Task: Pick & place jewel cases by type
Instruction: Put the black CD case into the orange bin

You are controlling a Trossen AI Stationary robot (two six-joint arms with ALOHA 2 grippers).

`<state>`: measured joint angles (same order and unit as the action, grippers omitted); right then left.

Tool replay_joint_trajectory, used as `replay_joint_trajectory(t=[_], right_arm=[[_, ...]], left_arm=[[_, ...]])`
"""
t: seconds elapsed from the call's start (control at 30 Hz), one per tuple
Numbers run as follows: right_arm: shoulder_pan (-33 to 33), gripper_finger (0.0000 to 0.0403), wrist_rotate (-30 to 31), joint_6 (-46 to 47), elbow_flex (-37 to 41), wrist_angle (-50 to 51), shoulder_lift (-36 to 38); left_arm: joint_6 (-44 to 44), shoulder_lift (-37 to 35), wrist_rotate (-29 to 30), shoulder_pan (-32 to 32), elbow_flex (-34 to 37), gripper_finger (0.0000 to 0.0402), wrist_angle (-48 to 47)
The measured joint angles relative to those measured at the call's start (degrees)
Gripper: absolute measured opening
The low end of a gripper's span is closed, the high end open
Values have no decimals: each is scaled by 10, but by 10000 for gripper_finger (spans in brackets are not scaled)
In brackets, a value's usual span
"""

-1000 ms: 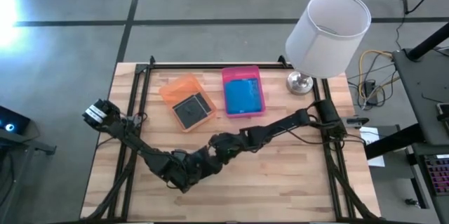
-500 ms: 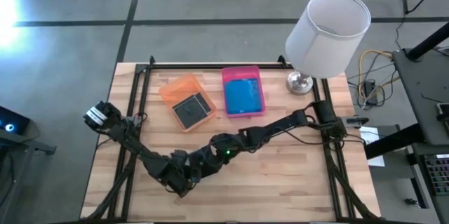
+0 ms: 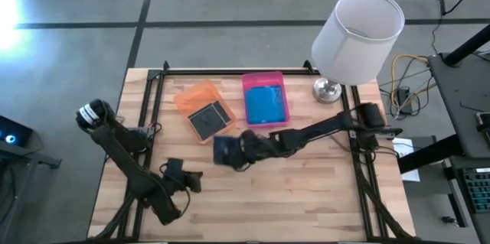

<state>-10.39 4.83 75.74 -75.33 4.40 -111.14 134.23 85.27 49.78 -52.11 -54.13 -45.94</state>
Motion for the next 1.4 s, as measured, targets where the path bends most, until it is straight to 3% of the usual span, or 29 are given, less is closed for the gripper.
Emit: replay_joint_trajectory(t=[0.2,0.43,0.6,0.7,0.8,1.0,1.17,1.4], right_arm=[[8,22,176,79,13,-11,78],[55,22,192,179,9,-179,22],[72,24,203,235,-42,-180,-49],[81,31,204,213,-100,-178,-97],[94,45,191,176,-175,-115,-141],[105,84,184,190,-305,27,-209],[106,119,88,143,-387,70,-245],[106,176,19,59,-465,297,-255]], left_arm=[[-79,-81,125,1,0,0,-45],[-200,-201,222,8,0,0,-72],[-299,-291,274,8,0,0,-71],[-357,-329,288,8,0,0,-69],[-395,-355,297,8,0,0,-68],[-432,-369,296,8,0,0,-67],[-448,-368,289,8,0,0,-67],[-460,-369,289,8,0,0,-71]])
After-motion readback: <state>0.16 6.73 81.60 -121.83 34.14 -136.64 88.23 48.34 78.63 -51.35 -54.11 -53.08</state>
